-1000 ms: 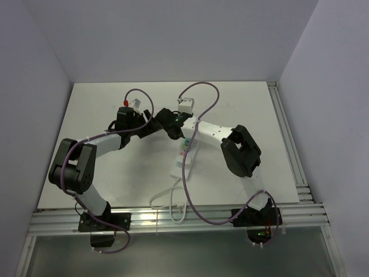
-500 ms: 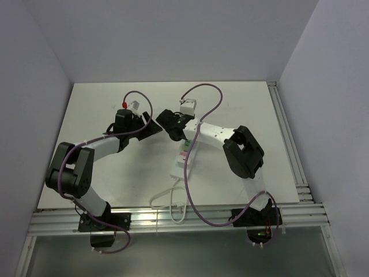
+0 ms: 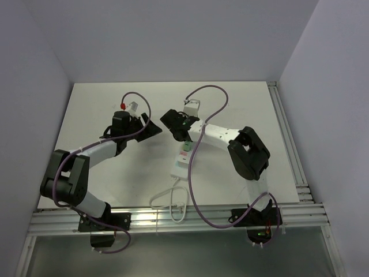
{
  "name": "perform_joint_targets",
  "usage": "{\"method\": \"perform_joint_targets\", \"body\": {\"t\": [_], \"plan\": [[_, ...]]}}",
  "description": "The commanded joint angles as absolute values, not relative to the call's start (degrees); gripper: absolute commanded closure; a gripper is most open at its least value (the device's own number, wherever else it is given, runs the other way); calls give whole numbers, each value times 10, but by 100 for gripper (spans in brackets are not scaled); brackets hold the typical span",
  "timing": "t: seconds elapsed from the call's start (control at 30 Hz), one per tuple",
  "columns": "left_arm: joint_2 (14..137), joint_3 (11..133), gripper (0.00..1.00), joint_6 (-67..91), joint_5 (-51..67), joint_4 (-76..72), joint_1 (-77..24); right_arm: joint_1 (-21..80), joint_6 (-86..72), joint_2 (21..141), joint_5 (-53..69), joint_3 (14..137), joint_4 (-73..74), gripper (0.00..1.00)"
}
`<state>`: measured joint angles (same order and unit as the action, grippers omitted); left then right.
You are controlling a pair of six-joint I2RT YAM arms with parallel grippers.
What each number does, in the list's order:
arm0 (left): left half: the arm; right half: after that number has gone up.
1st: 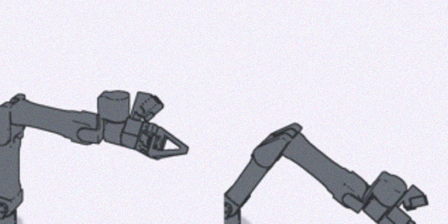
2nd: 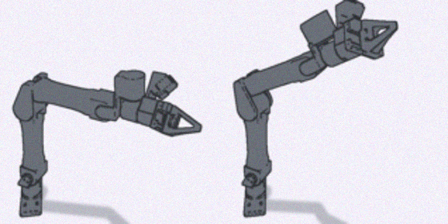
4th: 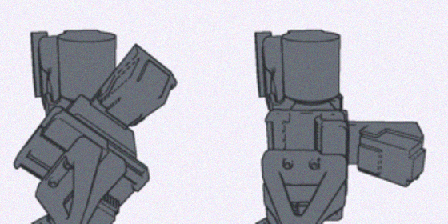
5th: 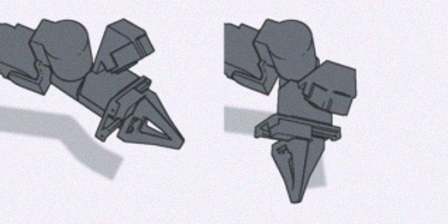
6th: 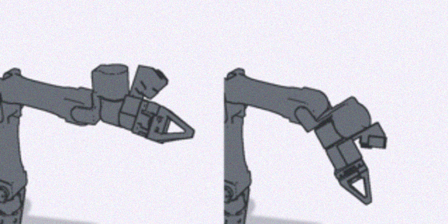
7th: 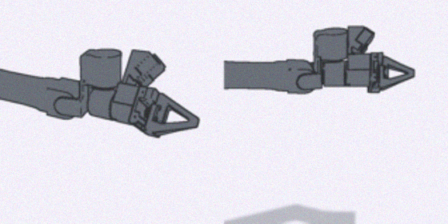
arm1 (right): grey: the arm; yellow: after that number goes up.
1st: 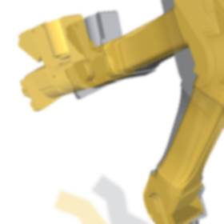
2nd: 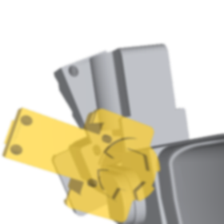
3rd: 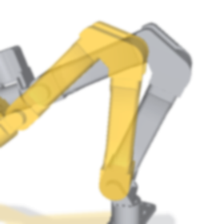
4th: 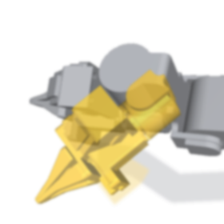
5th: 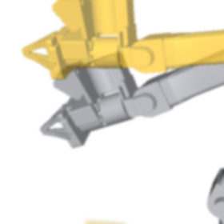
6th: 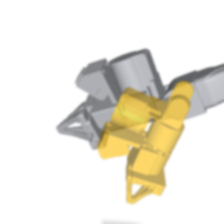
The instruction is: Insert the plug
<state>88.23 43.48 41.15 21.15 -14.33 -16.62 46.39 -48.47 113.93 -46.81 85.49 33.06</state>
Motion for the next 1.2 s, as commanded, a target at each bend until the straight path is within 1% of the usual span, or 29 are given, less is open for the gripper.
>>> {"method": "perform_joint_targets", "body": {"t": [0.0,0.17,0.3,0.43,0.67,0.83,1.17], "plan": [[854,430,28,403,235,-164,-167,454,-495,1143,-404,817,314,100],[834,416,27,410,244,-152,-187,453,-490,1147,-407,820,316,100],[814,418,25,410,215,-117,-217,453,-489,1143,-401,809,303,100],[806,406,25,418,235,-120,-227,451,-485,1146,-398,811,306,100],[797,400,23,425,208,-91,-265,452,-481,1142,-398,815,309,100],[802,390,23,428,204,-91,-297,451,-475,1144,-398,820,310,100],[783,359,23,449,206,-97,-330,449,-472,1150,-388,819,303,100]]}}
